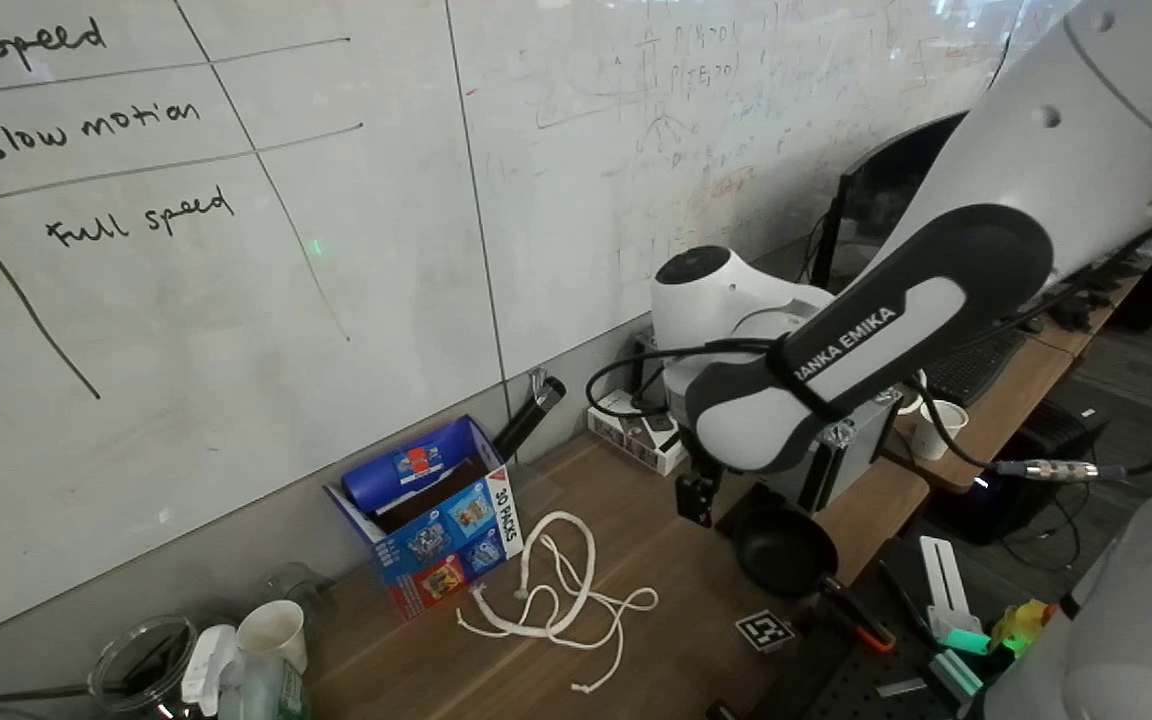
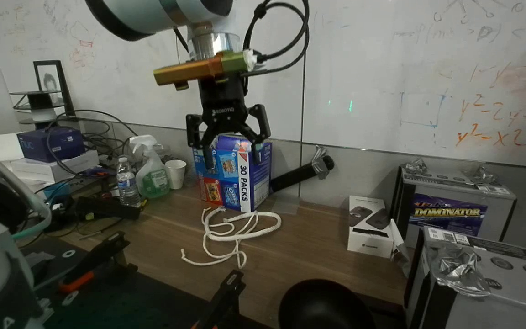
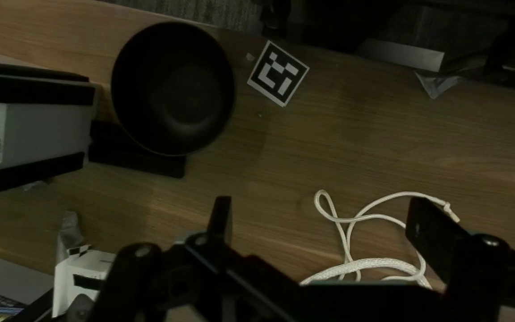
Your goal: Pick up the ropes and put them in the blue box.
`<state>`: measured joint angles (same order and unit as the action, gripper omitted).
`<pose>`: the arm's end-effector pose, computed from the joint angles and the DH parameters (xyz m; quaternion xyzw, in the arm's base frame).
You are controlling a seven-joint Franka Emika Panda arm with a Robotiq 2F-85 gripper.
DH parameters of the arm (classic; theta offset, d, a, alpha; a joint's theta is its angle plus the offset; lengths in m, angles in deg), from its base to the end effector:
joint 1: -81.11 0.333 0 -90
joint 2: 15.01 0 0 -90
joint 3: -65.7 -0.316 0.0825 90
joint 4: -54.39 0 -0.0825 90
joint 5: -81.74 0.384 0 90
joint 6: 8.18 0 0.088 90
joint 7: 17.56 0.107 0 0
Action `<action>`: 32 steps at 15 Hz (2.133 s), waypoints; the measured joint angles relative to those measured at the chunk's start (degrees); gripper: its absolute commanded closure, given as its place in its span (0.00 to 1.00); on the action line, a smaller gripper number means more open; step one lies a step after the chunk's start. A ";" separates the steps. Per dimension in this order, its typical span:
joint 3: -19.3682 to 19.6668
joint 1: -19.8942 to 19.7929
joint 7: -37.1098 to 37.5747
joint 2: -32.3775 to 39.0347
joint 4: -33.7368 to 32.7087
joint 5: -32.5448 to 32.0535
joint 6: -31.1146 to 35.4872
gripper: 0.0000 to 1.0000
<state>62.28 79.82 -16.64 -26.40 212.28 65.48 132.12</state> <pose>0.3749 0.0126 0.2684 0.9868 0.1231 -0.0520 0.0915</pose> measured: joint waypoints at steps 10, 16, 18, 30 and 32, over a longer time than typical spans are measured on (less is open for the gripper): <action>-1.37 1.72 -6.14 31.04 -9.35 6.35 22.21 0.00; -4.27 -0.35 -12.27 47.16 -23.50 9.12 22.31 0.00; -5.02 -1.77 -14.15 50.88 -27.27 9.12 22.17 0.00; -6.46 -6.13 -19.17 61.94 -36.37 9.11 23.35 0.00; -6.60 -6.07 -19.17 63.45 -37.36 9.10 23.93 0.00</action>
<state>55.68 73.75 -35.80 37.05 174.92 74.59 156.04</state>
